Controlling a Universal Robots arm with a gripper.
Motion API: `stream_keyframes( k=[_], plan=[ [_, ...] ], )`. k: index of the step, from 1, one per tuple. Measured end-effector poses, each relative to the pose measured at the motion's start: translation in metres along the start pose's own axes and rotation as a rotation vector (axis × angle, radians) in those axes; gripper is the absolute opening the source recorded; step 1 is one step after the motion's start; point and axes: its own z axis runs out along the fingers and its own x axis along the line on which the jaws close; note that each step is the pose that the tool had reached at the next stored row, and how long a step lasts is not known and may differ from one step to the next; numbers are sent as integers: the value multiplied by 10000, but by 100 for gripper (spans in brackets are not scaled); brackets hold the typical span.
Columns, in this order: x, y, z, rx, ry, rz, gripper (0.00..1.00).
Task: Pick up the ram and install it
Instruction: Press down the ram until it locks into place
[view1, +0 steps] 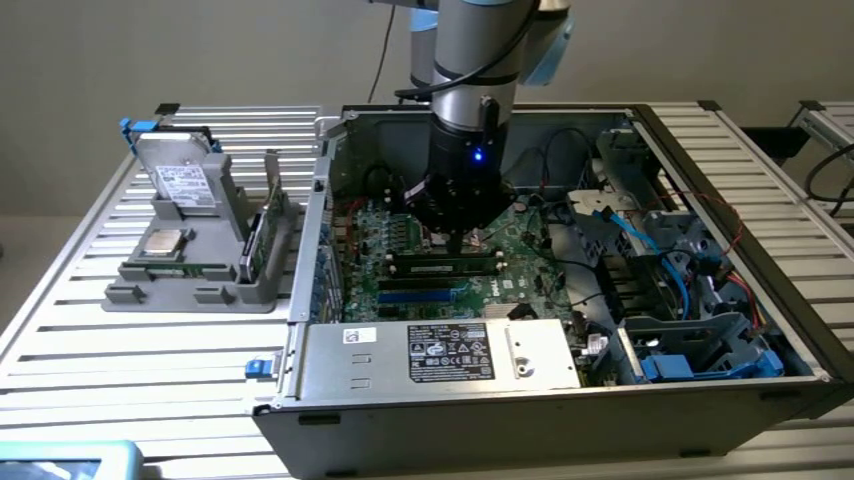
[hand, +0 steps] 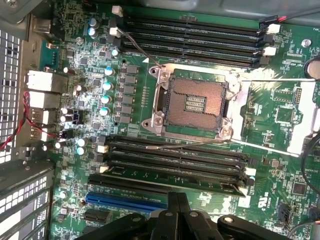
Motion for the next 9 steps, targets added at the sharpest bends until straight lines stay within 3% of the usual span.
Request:
stream_keyframes(
  k=[3, 9],
  plan=[
    [-1, 0, -2, 4, -73, 46, 11],
    [0, -1, -4, 7, -73, 48, 11]
  ],
)
